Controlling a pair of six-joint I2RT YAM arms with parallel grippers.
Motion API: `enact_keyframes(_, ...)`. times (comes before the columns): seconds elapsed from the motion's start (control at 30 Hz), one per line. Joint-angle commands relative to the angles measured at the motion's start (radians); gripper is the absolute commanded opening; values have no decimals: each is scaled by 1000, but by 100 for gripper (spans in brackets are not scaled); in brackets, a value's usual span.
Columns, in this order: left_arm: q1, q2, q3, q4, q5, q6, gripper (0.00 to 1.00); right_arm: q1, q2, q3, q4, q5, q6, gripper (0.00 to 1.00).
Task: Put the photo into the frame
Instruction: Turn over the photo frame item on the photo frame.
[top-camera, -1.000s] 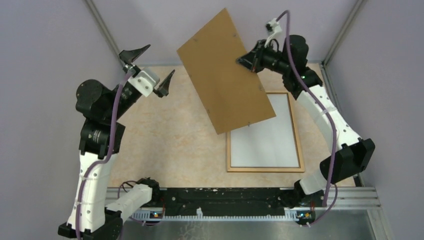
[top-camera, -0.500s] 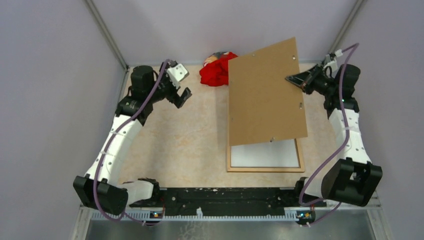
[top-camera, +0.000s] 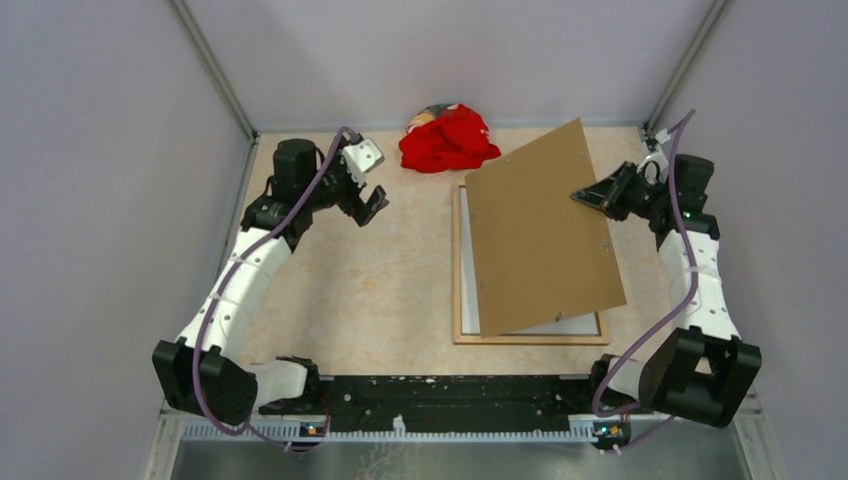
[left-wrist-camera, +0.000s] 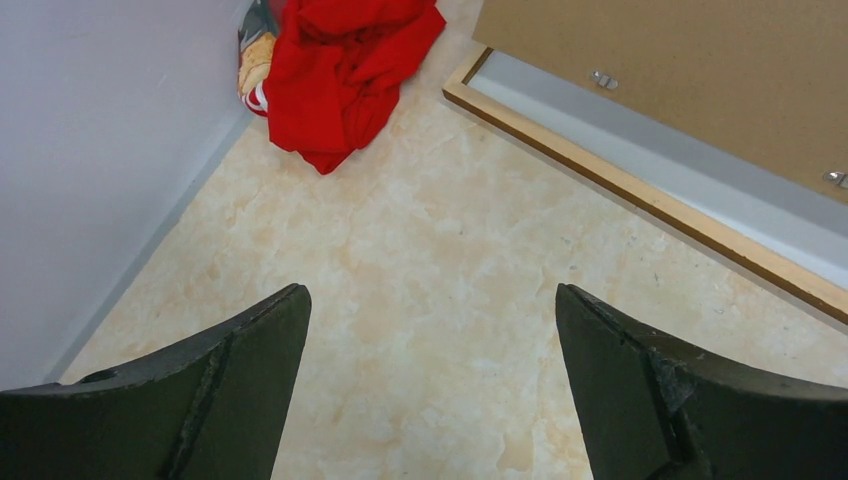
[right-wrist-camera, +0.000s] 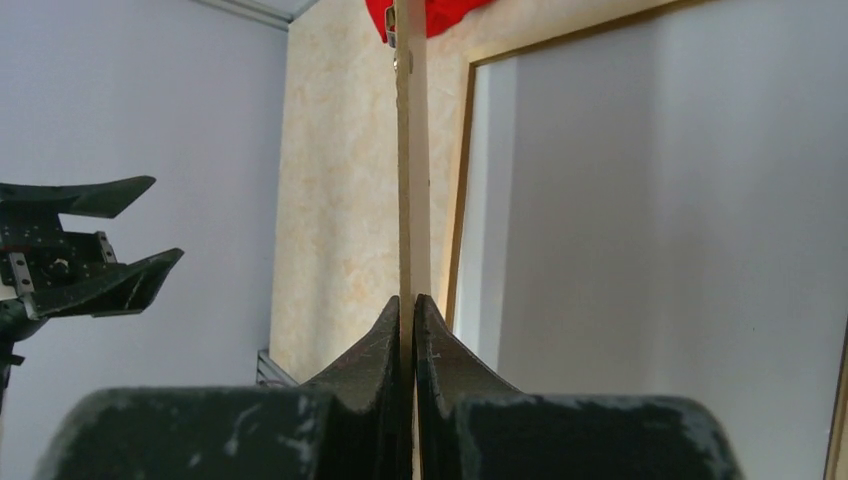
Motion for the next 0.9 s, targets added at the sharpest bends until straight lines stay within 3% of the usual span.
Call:
enact_keyframes(0.0,-2,-23,-26,25,32,6,98,1,-30,-37,59,-17,8,0)
enact_keyframes(0.33,-2,-48,-25,-7,32,18,98,2,-5,-152,188,-19,47,0)
enact_keyframes(0.87,-2,-60,-34,-28,36,21,97,1,75,-193,332,-3,106,0)
